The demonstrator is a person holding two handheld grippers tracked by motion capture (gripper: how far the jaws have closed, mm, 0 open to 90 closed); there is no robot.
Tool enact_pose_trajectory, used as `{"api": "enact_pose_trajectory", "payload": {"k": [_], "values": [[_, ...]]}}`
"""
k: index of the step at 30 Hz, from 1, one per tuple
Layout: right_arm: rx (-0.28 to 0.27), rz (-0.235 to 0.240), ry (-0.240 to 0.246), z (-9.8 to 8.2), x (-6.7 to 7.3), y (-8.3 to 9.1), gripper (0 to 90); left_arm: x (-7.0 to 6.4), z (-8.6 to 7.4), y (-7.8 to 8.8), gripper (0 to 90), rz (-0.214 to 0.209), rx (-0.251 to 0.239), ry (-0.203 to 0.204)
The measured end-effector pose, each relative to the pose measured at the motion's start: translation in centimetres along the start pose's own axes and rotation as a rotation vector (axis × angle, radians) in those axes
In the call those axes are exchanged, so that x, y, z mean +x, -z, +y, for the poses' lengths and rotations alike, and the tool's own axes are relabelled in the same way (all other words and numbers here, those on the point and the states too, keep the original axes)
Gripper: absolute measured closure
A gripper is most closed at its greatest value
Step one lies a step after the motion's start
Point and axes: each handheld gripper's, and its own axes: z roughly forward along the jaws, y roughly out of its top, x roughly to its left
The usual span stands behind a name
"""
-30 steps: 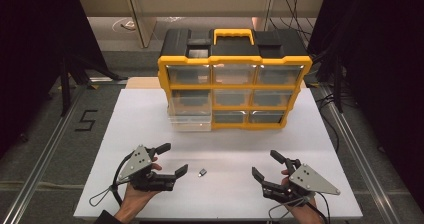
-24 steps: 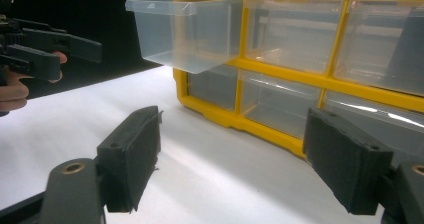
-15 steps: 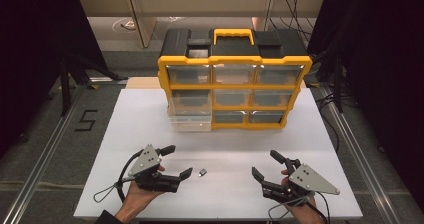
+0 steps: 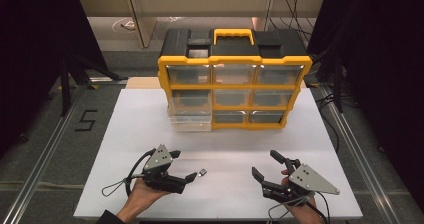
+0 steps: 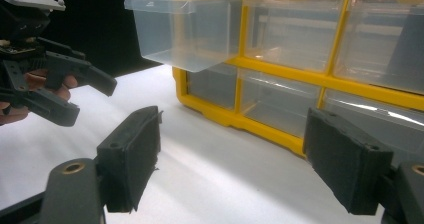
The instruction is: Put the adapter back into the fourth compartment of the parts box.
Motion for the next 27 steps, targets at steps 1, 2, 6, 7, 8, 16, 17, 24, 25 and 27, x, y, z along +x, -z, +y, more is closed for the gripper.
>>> {"api": "enact_pose_trajectory", "payload": {"k": [1, 2, 6, 7, 8, 16, 17, 24, 25, 27], "values": [[-0.003, -0.001, 0.002, 0.0, 0.0, 0.0, 24.0, -0.1, 0.0, -0.1, 10.2, -0.003, 0.01, -0.006], [-0.001, 0.0, 0.0, 0.0, 0.0, 0.0, 24.0, -0.1, 0.1, -0.1, 10.2, -0.002, 0.018, -0.013], [-0.001, 0.0, -0.003, 0.0, 0.0, -0.1, 24.1, -0.2, 0.2, -0.3, 10.2, 0.001, 0.041, -0.029], [-0.001, 0.0, -0.004, 0.0, 0.0, -0.1, 24.1, -0.3, 0.3, -0.4, 10.4, 0.007, 0.055, -0.036], [-0.001, 0.0, -0.004, 0.0, 0.0, -0.1, 24.1, -0.3, 0.3, -0.5, 10.8, 0.009, 0.063, -0.04], [0.0, -0.002, -0.002, -0.1, 0.0, -0.2, 24.0, -0.6, 0.7, -1.2, 11.8, 0.006, 0.126, -0.067], [0.001, -0.001, -0.003, -0.1, 0.0, -0.2, 24.0, -0.5, 0.8, -1.2, 12.1, 0.006, 0.135, -0.069], [0.003, -0.003, -0.003, -0.1, 0.0, -0.2, 24.0, -0.2, 1.2, -1.5, 14.0, 0.011, 0.189, -0.061], [0.003, -0.002, -0.003, -0.1, 0.0, -0.2, 24.1, -0.2, 1.2, -1.5, 14.0, 0.011, 0.189, -0.061], [0.003, -0.003, -0.002, -0.1, 0.0, -0.2, 24.1, -0.3, 1.4, -1.8, 14.3, 0.012, 0.216, -0.066]]}}
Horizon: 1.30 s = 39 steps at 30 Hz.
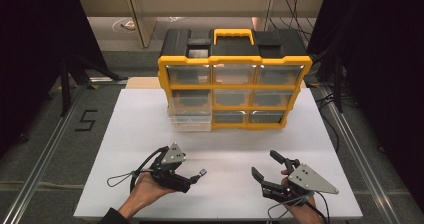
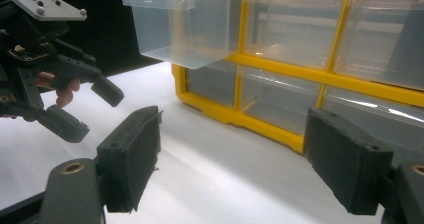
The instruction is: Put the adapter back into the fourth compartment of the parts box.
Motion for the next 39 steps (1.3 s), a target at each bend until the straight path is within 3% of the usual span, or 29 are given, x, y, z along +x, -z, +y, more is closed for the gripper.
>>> {"api": "enact_pose_trajectory", "payload": {"k": [11, 22, 29, 33, 39], "values": [[0.0, 0.001, -0.001, 0.0, 0.0, 0.0, 24.1, 0.0, 0.9, -1.8, 17.6, -0.014, 0.084, -0.016], [0.0, 0.003, 0.0, 0.0, 0.0, 0.0, 24.1, 0.0, 1.6, -2.8, 25.0, -0.021, 0.118, -0.019], [0.001, 0.004, 0.0, 0.0, 0.0, 0.0, 24.1, -0.4, 2.0, -3.8, 29.5, -0.018, 0.176, -0.076], [0.0, 0.004, 0.0, 0.0, 0.0, 0.0, 24.1, -0.5, 2.2, -4.4, 32.9, -0.03, 0.198, -0.082], [0.0, 0.003, 0.0, 0.0, 0.0, 0.0, 24.1, -0.7, 2.4, -4.7, 40.3, -0.014, 0.204, -0.12]]}}
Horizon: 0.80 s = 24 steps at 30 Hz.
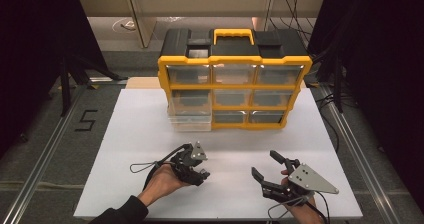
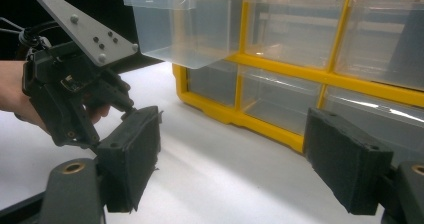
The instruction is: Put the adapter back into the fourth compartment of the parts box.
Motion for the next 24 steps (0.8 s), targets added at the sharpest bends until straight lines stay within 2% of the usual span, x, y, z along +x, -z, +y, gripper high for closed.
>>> {"api": "enact_pose_trajectory", "payload": {"k": [8, 17, 24], "values": [[-0.001, 0.001, 0.0, 0.0, 0.0, 0.0, 24.2, -0.1, 0.1, -0.8, 47.0, 0.002, 0.031, -0.009], [-0.002, 0.002, -0.001, 0.0, 0.0, 0.0, 24.1, 0.1, 0.3, -1.3, 56.4, -0.021, 0.068, -0.025], [-0.002, 0.002, -0.001, 0.0, 0.0, 0.0, 24.1, 0.1, 0.4, -1.6, 62.3, -0.017, 0.079, -0.038]]}}
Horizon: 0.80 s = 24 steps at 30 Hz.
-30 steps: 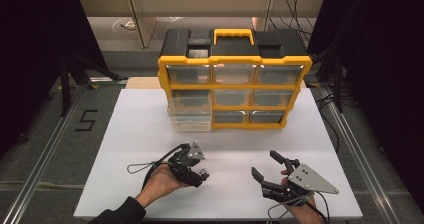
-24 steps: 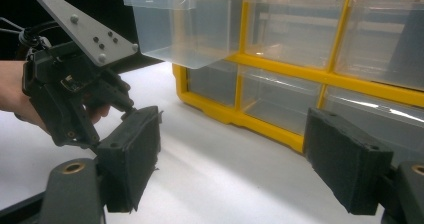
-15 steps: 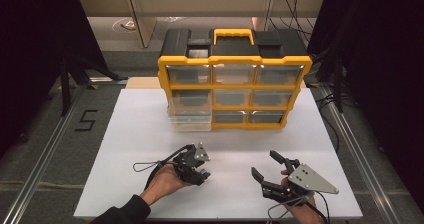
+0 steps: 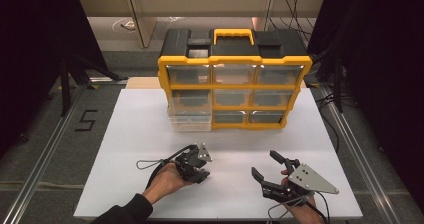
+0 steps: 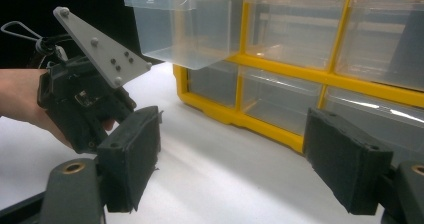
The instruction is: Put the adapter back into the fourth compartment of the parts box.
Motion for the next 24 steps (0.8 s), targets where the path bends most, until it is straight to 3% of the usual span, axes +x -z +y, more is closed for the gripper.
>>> {"api": "enact_pose_trajectory", "payload": {"k": [11, 19, 24], "values": [[0.0, 0.0, 0.0, 0.01, -0.01, 0.01, 24.2, -0.02, 0.02, -0.5, 72.4, -0.005, 0.023, -0.002], [0.0, -0.001, -0.003, 0.03, -0.02, 0.03, 24.2, 0.28, -0.02, -0.35, 75.9, -0.011, 0.014, -0.005], [-0.001, 0.001, -0.001, 0.09, -0.02, 0.11, 24.2, 0.42, 0.0, 0.32, 75.9, -0.012, -0.017, 0.006]]}}
